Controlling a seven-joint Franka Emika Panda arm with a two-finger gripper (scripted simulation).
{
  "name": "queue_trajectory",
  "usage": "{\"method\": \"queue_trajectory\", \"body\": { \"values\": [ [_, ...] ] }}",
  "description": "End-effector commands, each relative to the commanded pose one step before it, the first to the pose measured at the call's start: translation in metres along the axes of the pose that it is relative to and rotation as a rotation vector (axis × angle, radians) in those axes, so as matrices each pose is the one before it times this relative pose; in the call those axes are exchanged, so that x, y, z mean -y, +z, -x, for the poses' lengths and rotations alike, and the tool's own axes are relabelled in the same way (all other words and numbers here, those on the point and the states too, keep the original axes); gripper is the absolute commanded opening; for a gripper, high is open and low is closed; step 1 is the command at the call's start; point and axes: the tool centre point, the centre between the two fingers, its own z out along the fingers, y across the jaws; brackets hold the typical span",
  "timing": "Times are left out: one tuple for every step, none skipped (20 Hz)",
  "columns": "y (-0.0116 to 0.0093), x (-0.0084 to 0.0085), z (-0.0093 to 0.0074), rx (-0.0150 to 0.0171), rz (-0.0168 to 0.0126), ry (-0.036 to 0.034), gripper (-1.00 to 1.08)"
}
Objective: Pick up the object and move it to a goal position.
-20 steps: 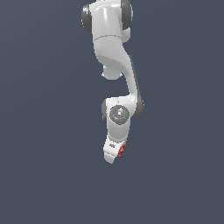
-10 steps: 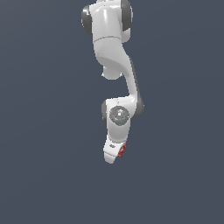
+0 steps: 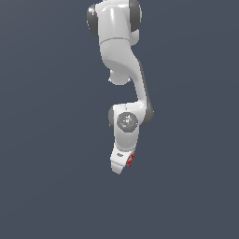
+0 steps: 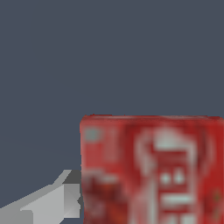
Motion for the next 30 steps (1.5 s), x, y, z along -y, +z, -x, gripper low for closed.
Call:
{"method": "queue_trajectory", "body": {
  "values": [
    [-0.0033,0.00269,0.00088,-0.00019,0.00046,0.00003,-1.0],
    [-0.00175,0.00165,0.00055,0.0,0.0,0.0,-1.0],
    [-0.002,0.00189,0.00063,0.0,0.0,0.0,-1.0],
    [-0.00226,0.00214,0.00071,0.0,0.0,0.0,-1.0],
    [-0.00254,0.00239,0.0008,0.0,0.0,0.0,-1.0],
    [-0.00282,0.00266,0.00088,0.0,0.0,0.0,-1.0],
    [-0.00311,0.0029,0.00104,0.00042,0.0002,0.00013,-1.0],
    [-0.00341,0.00321,0.00107,0.0,0.0,0.0,-1.0],
    [-0.00373,0.0035,0.00117,0.0,0.0,0.0,-1.0],
    [-0.00406,0.00381,0.00127,0.0,0.0,0.0,-1.0],
    [-0.00434,0.00412,0.00134,0.00066,0.00021,0.00001,-1.0],
    [-0.00474,0.00442,0.00147,0.0,0.0,0.0,-1.0],
    [-0.00508,0.00473,0.00158,0.0,0.0,0.0,-1.0],
    [-0.00539,0.00504,0.00165,0.00046,0.00016,0.0,-1.0],
    [-0.00567,0.00524,0.00175,0.0,0.0,0.0,-1.0],
    [-0.00582,0.00536,0.00178,0.0,0.0,0.0,-1.0],
    [-0.00593,0.0055,0.00179,0.00046,0.00016,0.0,-1.0],
    [-0.00607,0.00555,0.00184,0.0,0.0,0.0,-1.0],
    [-0.00592,0.00539,0.00178,0.0,0.0,0.0,-1.0],
    [-0.00575,0.00521,0.00171,0.0,0.0,0.0,-1.0],
    [-0.0055,0.00503,0.00158,0.00066,0.00022,0.00001,-1.0],
    [-0.00536,0.00479,0.00156,0.0,0.0,0.0,-1.0],
    [-0.00514,0.00457,0.00147,0.0,0.0,0.0,-1.0],
    [-0.0049,0.00433,0.00138,0.0,0.0,0.0,-1.0],
    [-0.00464,0.00407,0.00129,0.0,0.0,0.0,-1.0],
    [-0.00437,0.00381,0.00119,0.0,0.0,0.0,-1.0],
    [-0.00408,0.00352,0.00109,0.0,0.0,0.0,-1.0],
    [-0.00378,0.00323,0.00098,0.0,0.0,0.0,-1.0],
    [-0.00346,0.00293,0.00088,0.0,0.0,0.0,-1.0],
    [-0.00319,0.00259,0.00088,-0.00065,-0.00023,0.00003,-1.0]
  ]
}}
